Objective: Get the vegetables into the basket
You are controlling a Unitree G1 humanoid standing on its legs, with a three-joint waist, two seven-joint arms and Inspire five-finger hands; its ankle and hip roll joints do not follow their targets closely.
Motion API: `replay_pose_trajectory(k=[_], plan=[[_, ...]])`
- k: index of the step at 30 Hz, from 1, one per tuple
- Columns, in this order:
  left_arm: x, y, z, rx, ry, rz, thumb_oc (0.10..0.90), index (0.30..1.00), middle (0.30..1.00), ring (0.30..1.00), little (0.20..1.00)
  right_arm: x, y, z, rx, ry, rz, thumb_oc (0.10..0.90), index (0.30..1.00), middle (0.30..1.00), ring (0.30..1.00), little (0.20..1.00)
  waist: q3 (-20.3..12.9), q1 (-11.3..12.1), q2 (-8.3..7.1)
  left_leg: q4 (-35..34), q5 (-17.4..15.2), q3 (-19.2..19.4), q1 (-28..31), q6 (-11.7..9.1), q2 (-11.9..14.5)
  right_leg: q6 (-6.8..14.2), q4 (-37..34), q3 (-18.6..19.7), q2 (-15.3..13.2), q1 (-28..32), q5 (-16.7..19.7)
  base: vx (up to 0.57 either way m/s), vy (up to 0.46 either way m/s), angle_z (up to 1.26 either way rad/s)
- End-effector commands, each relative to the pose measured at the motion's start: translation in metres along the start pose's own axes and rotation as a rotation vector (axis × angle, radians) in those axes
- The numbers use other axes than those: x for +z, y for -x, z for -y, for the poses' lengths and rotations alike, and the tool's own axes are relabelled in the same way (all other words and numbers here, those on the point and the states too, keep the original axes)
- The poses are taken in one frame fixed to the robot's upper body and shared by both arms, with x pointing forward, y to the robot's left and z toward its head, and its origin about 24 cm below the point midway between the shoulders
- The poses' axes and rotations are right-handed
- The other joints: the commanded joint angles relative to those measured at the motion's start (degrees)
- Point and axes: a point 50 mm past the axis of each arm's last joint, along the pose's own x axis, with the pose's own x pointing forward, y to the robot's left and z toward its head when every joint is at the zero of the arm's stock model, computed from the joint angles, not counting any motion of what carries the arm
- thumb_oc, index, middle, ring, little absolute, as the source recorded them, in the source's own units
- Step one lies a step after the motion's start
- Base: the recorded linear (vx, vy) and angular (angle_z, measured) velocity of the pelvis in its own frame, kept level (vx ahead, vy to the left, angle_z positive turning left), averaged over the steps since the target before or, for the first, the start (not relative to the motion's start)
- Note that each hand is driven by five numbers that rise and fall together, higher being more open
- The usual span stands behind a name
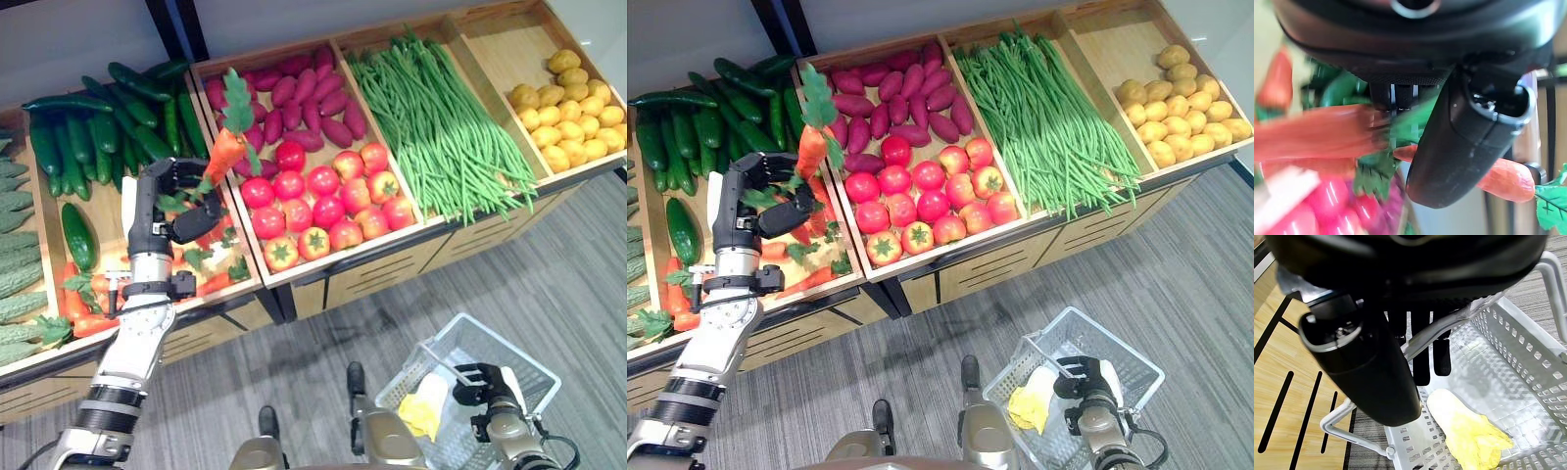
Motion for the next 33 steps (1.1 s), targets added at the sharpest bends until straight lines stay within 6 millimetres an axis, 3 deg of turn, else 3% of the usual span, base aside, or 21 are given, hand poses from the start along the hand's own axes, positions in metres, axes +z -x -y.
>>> replay_pose_trajectory(k=[1, 5, 22, 33], plan=[[0.045, -0.015, 0.002, -0.060, 0.204, 0.228, 0.400, 0.300, 0.300, 0.300, 0.300, -0.006, 0.000, 0.004, -0.001, 0.045, -0.008, 0.400, 0.300, 0.300, 0.300, 0.300, -3.67, -0.54, -2.61, 0.09, -2.82, -3.30, 0.53, -1.16, 1.70, 6.25, 0.46, 2.17, -6.20, 2.97, -4.35, 0.01, 0.003, -0.03], [0.044, -0.005, 0.018, -0.141, 0.360, 0.193, 0.400, 0.300, 0.300, 0.300, 0.300, -0.014, 0.003, 0.001, 0.014, 0.039, -0.039, 0.400, 0.300, 0.300, 0.300, 0.300, -3.72, -0.81, -2.48, 0.09, -2.86, -3.13, 0.80, -1.06, 1.65, 6.18, 0.46, 2.57, -6.19, 3.06, -4.41, 0.01, 0.000, -0.01], [0.061, -0.016, 0.018, -0.149, 0.323, 0.265, 0.400, 0.300, 0.300, 0.300, 0.300, -0.022, 0.006, 0.001, 0.019, 0.036, -0.057, 0.400, 0.300, 0.300, 0.300, 0.300, -4.08, -1.26, -2.40, 0.09, -2.77, -2.62, 1.44, -1.14, 1.84, 6.16, 0.63, 2.82, -5.92, 3.57, -4.94, 0.00, -0.005, -0.01], [0.083, -0.022, 0.037, -0.218, 0.417, 0.342, 0.400, 0.300, 0.300, 0.300, 0.300, -0.021, 0.006, -0.002, 0.029, 0.036, -0.059, 0.400, 0.300, 0.300, 0.300, 0.300, -4.75, -1.83, -2.76, 0.09, -3.66, -2.12, 2.58, -0.54, 1.10, 6.39, 0.97, 3.39, -6.45, 4.05, -5.18, 0.00, 0.004, 0.00]])
